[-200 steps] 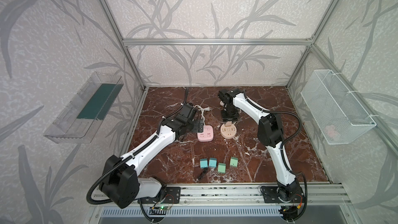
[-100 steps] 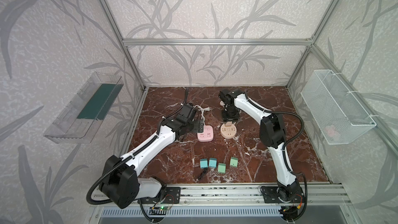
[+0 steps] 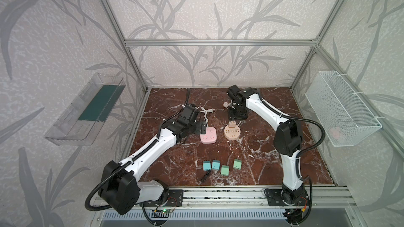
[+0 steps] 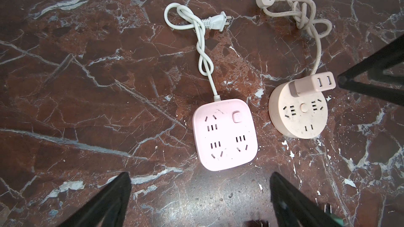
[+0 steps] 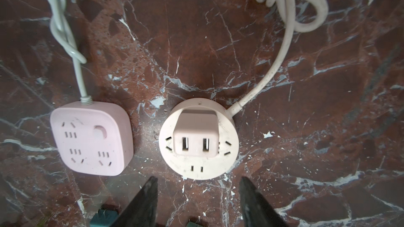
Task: Insert the plug
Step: 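Open the right gripper and lift it off the inserted plug, then move the right gripper over the green chargers nearest the robot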
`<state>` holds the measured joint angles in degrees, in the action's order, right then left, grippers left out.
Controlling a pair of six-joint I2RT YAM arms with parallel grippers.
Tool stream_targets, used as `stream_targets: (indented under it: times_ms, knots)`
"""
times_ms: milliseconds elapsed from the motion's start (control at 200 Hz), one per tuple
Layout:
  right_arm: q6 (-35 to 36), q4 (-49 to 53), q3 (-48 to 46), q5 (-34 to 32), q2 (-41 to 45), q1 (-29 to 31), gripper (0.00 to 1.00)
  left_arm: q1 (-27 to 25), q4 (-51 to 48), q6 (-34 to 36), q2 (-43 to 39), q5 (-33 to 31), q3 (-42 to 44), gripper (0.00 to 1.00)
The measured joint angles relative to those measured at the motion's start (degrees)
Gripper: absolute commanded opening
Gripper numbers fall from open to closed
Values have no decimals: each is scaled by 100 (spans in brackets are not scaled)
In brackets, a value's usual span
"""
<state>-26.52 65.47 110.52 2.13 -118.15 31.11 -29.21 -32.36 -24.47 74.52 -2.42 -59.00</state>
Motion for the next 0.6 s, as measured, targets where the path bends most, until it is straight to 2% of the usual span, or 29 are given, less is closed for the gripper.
stream_targets:
  times_ms: [120,225,355,470,600]
  knots:
    - [-24,-238,-739,50,658,52,51,-4,4,0,-17,4,0,97]
    - [-214,-658,-1856,-4,1451,184,48,-9,15,-2,-15,46,0,97]
    - [-767,-1123,-3178,-457,2474,940,49,-9,81,-7,42,116,0,97]
    - [-1314,-1252,-3609,-654,2868,1661,49,-9,92,-7,133,186,0,97]
    - [-1880,-1386,-3974,-793,3104,1753,49,-11,103,-13,146,258,0,97]
